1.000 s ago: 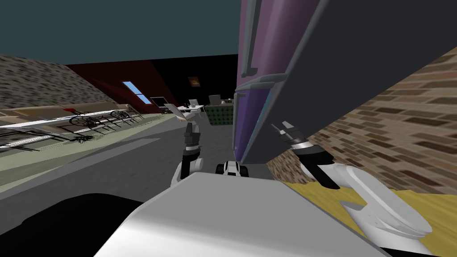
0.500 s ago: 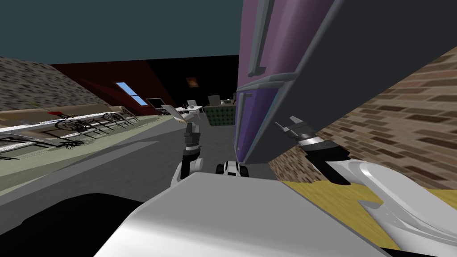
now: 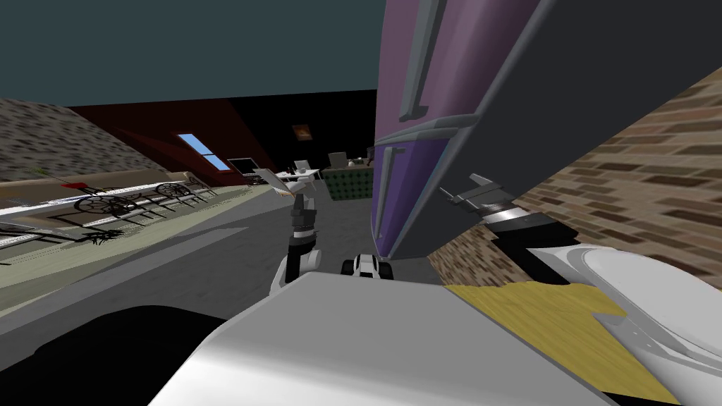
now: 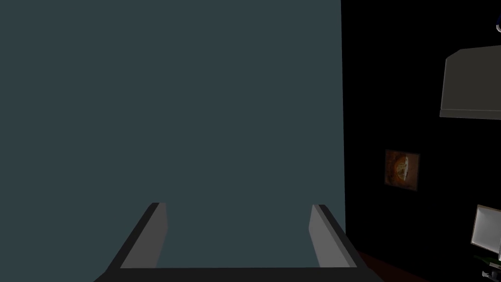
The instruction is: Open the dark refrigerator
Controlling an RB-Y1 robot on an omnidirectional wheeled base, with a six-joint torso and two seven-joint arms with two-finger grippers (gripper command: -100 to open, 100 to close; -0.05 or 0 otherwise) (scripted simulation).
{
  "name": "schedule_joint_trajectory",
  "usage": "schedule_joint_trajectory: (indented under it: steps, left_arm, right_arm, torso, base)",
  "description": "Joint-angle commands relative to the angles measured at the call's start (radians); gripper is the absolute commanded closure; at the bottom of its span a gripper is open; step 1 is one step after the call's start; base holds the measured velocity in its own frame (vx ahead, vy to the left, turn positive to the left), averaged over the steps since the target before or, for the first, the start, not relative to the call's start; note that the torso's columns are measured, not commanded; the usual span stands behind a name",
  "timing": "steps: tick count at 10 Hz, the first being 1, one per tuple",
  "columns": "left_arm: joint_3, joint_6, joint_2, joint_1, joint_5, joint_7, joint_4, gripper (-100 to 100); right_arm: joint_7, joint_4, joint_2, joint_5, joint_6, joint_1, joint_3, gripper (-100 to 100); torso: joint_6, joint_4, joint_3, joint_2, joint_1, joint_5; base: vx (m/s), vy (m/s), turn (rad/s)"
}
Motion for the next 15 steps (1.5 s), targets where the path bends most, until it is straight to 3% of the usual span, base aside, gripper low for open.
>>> schedule_joint_trajectory:
  steps: [1, 2, 5, 10, 14, 15]
  left_arm:
    - [0.000, 0.000, 0.000, 0.000, 0.000, 0.000, 0.000, 0]
    - [0.000, 0.000, 0.000, 0.000, 0.000, 0.000, 0.000, 0]
    - [0.000, 0.000, 0.000, 0.000, 0.000, 0.000, 0.000, 0]
    - [0.000, 0.000, 0.000, 0.000, 0.000, 0.000, 0.000, 0]
    - [0.000, 0.000, 0.000, 0.000, 0.000, 0.000, 0.000, 0]
    - [0.000, 0.000, 0.000, 0.000, 0.000, 0.000, 0.000, 0]
  right_arm:
    - [-0.003, 0.007, -0.068, 0.044, 0.036, -0.026, -0.039, -100]
    - [-0.003, 0.007, -0.068, 0.044, 0.036, -0.026, -0.039, -100]
    - [0.002, 0.022, -0.135, 0.100, 0.062, -0.042, -0.084, -100]
    - [0.005, 0.036, -0.198, 0.152, 0.086, -0.057, -0.125, -100]
    - [0.010, 0.059, -0.306, 0.239, 0.128, -0.084, -0.196, -100]
    - [0.010, 0.059, -0.306, 0.239, 0.128, -0.084, -0.196, -100]
  torso:
    - [-0.001, 0.000, -0.001, -0.001, 0.000, 0.000]
    - [0.000, -0.001, -0.002, -0.002, -0.001, 0.000]
    - [-0.002, -0.002, -0.004, -0.005, 0.002, 0.002]
    - [-0.002, -0.003, -0.004, -0.004, 0.002, 0.003]
    - [-0.004, -0.005, -0.006, -0.006, 0.009, 0.006]
    - [-0.004, -0.006, -0.006, -0.007, 0.008, 0.005]
  base:
    - [0.016, 0.083, -0.007]
    - [0.014, 0.068, -0.040]
    - [0.022, 0.085, 0.004]
    - [0.021, 0.075, -0.025]
    - [0.027, 0.116, -0.015]
    - [0.013, 0.076, -0.011]
